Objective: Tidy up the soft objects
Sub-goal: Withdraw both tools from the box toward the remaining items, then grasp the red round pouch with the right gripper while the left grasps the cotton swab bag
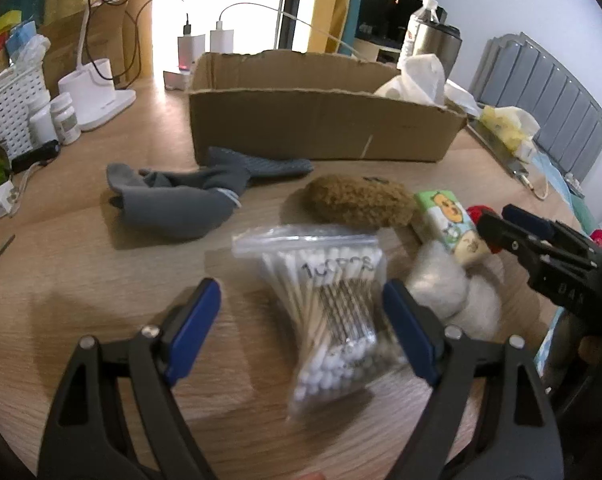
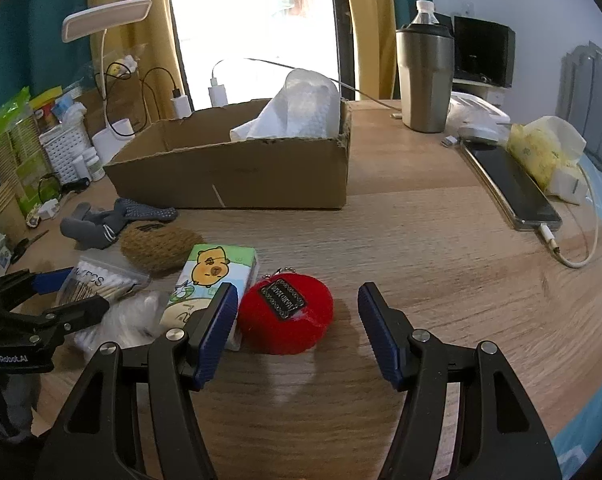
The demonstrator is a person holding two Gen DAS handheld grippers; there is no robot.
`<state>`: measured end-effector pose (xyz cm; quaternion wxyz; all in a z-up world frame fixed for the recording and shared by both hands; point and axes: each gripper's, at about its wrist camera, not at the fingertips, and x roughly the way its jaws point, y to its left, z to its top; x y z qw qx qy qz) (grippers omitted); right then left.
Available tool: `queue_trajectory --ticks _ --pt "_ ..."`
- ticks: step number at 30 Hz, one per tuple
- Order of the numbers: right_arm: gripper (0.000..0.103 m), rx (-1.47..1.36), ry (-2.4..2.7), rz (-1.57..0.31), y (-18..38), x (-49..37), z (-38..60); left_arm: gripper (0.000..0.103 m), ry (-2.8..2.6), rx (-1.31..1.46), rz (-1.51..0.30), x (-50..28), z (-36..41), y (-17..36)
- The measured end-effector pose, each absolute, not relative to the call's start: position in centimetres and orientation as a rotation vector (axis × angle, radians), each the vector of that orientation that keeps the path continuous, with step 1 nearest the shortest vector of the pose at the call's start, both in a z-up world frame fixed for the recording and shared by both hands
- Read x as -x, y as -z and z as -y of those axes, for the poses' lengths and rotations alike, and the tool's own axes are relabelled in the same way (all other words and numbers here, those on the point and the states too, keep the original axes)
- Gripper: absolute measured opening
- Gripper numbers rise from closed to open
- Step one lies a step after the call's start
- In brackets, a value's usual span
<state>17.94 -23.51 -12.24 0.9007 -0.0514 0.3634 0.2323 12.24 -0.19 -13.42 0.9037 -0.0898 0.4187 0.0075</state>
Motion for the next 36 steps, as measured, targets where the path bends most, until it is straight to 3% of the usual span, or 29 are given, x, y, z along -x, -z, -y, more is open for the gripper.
queue_trajectory --ticks 14,16,20,24,36 --pt "0.066 0.102 -0.457 -0.783 13.2 -18.5 23.7 0.083 0.000 0.151 -0.871 -12.2 0.9 13.4" --pt "0.064 0.104 -0.461 -0.784 13.3 -18.5 23.5 0.073 0.011 0.145 -0.865 -12.1 1.2 13.4" --pt "0.046 0.126 -0.477 -0.776 13.2 -18.3 23.1 0.059 0.050 0.138 -0.856 -11.9 1.7 13.3" --pt "0.042 0.138 -0.493 -0.763 12.8 -18.0 22.8 0.050 0.064 0.139 -0.849 -11.7 1.7 13.2" --pt "0.041 0.155 -0.507 -0.677 9.5 -17.5 22.1 0.045 0.101 0.155 -0.799 -10.8 1.3 11.1"
